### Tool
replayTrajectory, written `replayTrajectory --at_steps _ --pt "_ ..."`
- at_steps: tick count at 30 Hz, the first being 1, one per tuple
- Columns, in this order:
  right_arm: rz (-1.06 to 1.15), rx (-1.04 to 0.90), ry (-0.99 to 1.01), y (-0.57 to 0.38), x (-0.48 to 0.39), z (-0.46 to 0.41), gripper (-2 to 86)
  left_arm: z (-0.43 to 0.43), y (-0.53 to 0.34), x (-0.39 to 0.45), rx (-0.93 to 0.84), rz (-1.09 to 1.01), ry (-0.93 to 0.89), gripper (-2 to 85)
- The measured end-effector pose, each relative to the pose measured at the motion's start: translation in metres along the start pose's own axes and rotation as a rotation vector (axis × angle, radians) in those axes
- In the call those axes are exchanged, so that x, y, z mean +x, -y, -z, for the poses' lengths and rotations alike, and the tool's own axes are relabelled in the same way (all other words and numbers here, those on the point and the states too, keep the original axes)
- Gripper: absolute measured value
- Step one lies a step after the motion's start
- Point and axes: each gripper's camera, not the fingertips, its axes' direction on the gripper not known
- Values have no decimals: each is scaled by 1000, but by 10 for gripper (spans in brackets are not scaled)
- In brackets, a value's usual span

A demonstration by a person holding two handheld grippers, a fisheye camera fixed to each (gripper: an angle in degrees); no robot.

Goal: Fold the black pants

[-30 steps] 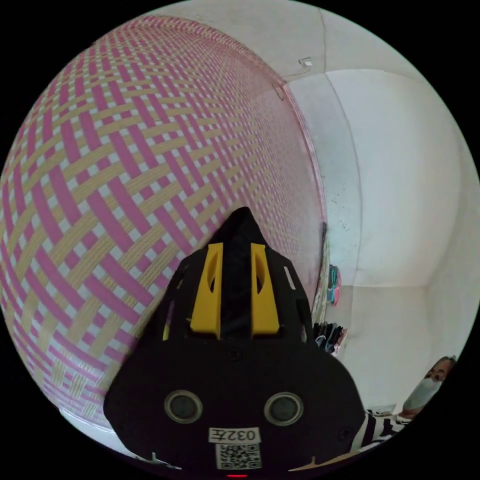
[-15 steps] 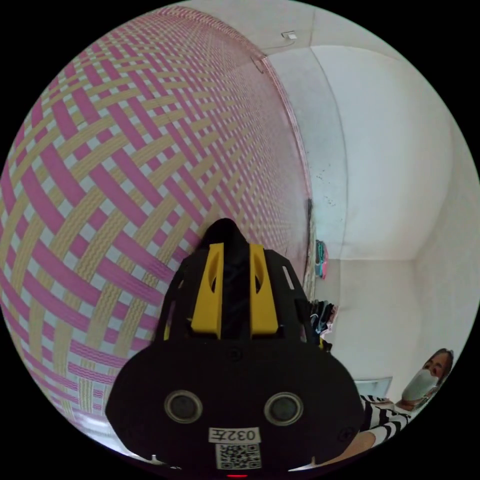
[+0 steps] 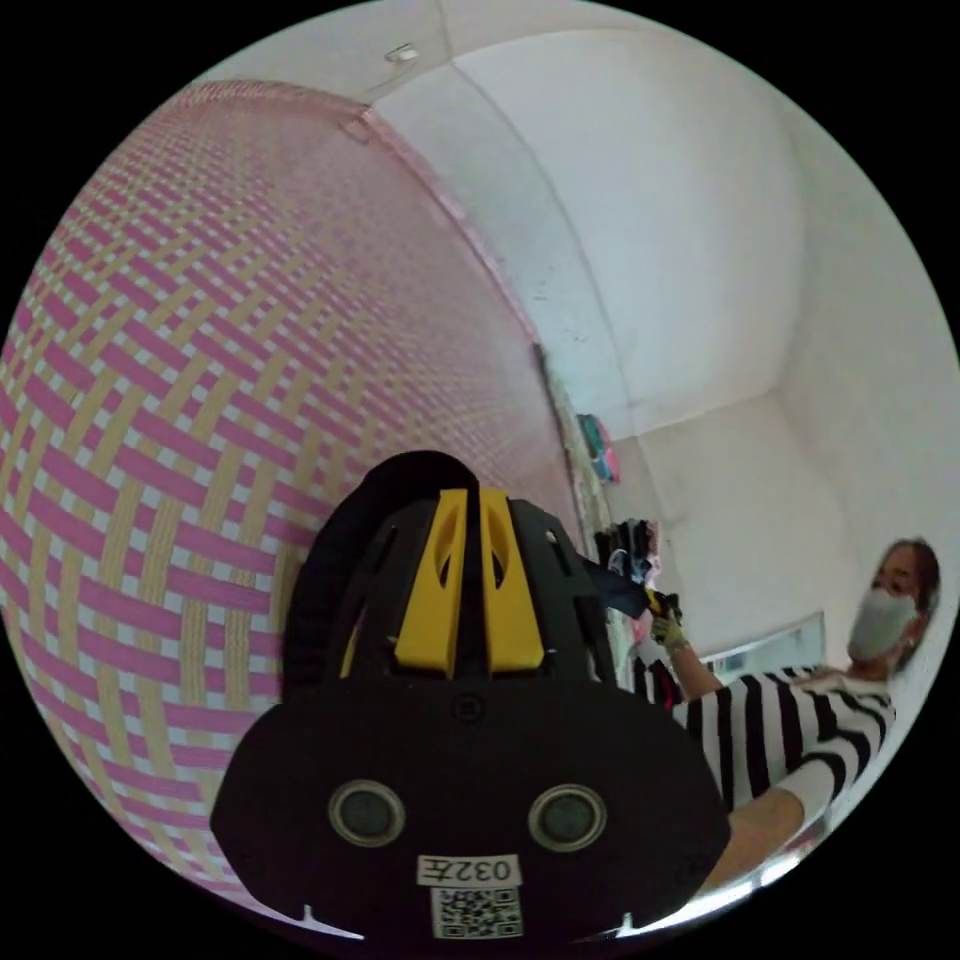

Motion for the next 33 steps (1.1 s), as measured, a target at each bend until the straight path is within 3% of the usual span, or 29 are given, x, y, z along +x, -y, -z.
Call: replayTrajectory --at_steps 5,8,11,15,16,19,21,24,27,33 --pt "53 10 98 -5 -11 37 -10 92 -28 48 103 -176 -162 -16" --pt "12 73 135 15 -7 60 -9 125 -11 52 173 -108 -195 -16" --pt "-57 34 133 65 13 41 -8 94 34 27 160 29 -239 -16" --pt "-266 -41 -53 141 81 -27 28 -2 99 -36 54 276 71 -14" --pt "-328 41 -69 153 105 -38 75 -27 105 -62 65 376 163 -12" --pt "-415 202 -62 160 137 -51 93 -59 101 -94 142 502 297 -8" --pt "-391 187 -94 161 141 -56 91 -64 93 -97 194 528 329 -7" --pt "-295 144 -197 147 134 -52 87 -59 81 -76 255 403 354 -13" --pt "-271 120 -258 112 134 -42 87 -65 68 -52 189 287 334 -14" --pt "-377 -1 -225 48 158 -52 114 -108 20 -24 26 250 267 -11"
